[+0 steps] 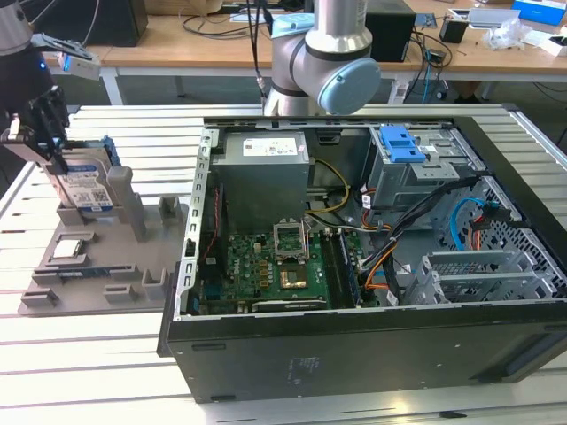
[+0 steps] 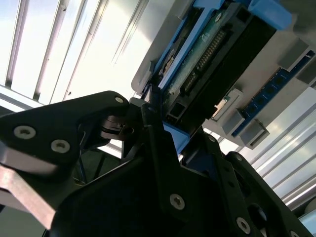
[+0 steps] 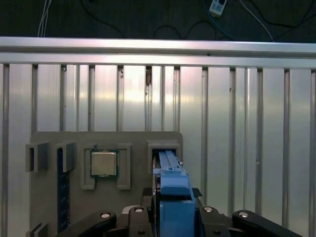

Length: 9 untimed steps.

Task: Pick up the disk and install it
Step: 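Pick up the disk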

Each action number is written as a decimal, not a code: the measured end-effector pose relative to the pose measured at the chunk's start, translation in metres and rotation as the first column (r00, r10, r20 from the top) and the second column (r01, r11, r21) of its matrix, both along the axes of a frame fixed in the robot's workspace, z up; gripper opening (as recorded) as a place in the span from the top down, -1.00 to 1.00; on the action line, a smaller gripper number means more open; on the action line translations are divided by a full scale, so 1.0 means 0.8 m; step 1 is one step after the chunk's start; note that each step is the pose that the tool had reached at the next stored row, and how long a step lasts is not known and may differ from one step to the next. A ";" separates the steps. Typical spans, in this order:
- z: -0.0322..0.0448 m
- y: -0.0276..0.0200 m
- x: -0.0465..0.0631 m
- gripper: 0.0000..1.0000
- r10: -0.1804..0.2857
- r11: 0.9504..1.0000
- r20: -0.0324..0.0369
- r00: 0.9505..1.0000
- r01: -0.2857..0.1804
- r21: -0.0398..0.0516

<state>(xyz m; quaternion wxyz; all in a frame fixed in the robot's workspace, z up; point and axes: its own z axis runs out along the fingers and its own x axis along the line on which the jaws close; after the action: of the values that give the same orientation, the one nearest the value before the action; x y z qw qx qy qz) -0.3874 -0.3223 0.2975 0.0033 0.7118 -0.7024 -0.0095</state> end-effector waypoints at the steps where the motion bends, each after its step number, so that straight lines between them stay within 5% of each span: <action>1: 0.0071 0.0003 0.000 0.26 0.000 1.000 0.000 1.000 0.000 0.000; 9: 0.0435 0.0018 0.000 0.26 0.000 1.000 0.000 1.000 0.000 0.000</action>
<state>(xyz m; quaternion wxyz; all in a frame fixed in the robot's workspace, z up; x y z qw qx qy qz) -0.3874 -0.3208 0.3324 0.0033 0.7118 -0.7023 -0.0095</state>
